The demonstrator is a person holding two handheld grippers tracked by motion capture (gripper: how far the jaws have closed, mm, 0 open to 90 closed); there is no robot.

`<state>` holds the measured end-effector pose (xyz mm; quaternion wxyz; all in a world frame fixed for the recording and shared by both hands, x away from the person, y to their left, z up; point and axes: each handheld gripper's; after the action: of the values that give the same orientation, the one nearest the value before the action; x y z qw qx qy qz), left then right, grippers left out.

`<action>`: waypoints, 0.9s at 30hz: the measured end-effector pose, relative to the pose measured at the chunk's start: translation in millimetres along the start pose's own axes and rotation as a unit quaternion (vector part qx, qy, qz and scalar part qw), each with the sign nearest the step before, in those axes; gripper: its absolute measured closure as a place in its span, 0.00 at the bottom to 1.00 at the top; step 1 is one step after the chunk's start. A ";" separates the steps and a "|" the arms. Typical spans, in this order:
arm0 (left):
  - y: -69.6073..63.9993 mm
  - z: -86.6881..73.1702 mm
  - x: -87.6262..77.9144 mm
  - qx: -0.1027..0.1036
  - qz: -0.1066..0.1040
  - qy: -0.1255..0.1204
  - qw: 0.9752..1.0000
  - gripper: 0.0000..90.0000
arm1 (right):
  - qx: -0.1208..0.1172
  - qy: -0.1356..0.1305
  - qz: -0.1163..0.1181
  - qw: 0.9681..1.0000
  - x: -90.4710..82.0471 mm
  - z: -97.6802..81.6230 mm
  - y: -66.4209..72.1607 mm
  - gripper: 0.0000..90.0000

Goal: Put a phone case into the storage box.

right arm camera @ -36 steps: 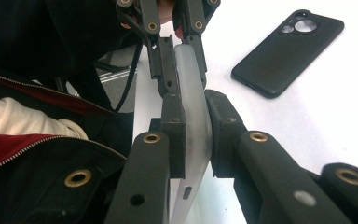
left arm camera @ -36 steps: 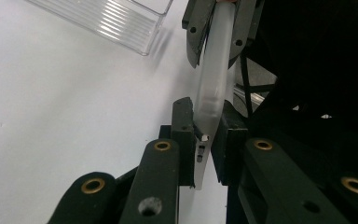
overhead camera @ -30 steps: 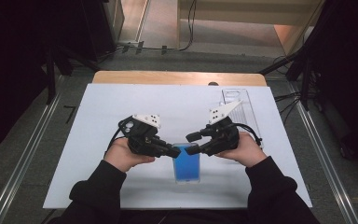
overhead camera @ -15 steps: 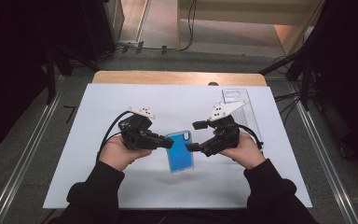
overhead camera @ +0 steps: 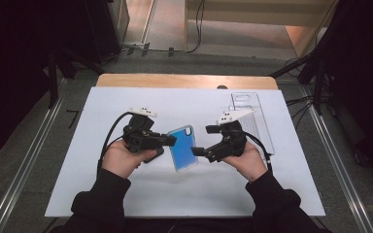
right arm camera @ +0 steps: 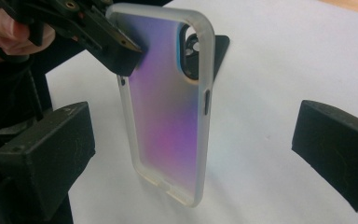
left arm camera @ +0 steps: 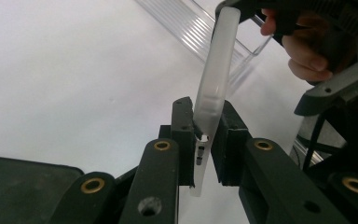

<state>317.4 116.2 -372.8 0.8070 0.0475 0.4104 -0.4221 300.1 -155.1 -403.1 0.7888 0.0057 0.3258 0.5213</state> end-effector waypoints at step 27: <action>-5.8 0.8 2.8 -0.063 0.047 -0.016 0.997 0.90 | 0.033 -0.046 -0.122 0.991 37.2 -13.3 24.8 0.00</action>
<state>314.5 110.3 -372.7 0.8337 0.0094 0.4205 -0.3579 282.0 -117.5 -423.8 0.8598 0.0164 0.3044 0.4096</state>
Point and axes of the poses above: each handheld gripper's, and its own axes: x roughly forward along the jaws, z roughly out of its top, y roughly to its left, and after that the axes turned 7 degrees about z, right-handed
